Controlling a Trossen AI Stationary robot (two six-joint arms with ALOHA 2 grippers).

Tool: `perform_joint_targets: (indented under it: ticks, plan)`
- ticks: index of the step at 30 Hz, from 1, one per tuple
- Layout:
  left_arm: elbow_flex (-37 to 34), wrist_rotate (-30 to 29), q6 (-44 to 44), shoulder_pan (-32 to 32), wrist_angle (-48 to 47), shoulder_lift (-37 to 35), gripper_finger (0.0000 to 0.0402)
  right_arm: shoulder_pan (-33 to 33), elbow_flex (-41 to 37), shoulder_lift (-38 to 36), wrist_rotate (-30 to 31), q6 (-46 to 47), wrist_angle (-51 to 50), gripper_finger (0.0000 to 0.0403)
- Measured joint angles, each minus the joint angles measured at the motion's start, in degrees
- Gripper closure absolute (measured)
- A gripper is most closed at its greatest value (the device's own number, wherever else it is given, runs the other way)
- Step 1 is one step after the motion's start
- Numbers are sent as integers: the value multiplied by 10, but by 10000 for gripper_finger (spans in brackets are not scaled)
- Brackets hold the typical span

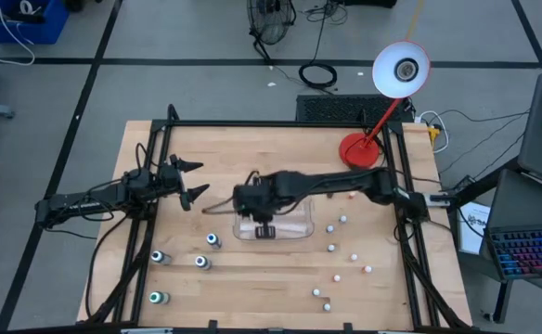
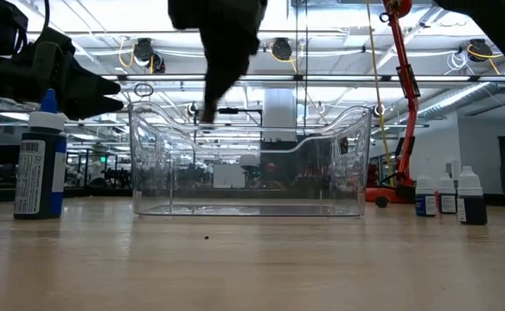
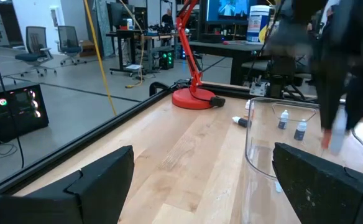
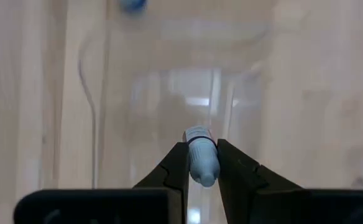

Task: Pick & Place food coloring
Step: Put the small pink food coloring bottle into the transparent bin, then put the small red food coloring bottle into the transparent bin

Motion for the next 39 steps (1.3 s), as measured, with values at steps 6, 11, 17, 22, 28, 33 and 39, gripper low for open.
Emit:
perform_joint_targets:
  ticks: [6,11,17,22,28,33,39]
  plan:
    - [0,0,0,0,0,0,23,13,-87,6,2,9,31,357]
    - [0,0,0,0,0,0,23,13,-152,8,2,21,47,357]
    - [0,0,0,0,0,0,23,13,-184,5,2,33,59,357]
    - [0,0,0,0,0,0,23,13,-188,6,2,38,60,321]
    - [0,0,0,0,0,0,23,13,-189,-4,3,68,59,229]
    - [0,0,0,0,0,0,23,13,-189,-47,4,101,54,202]
    - [0,0,0,0,0,0,23,13,-189,-129,17,185,-49,206]
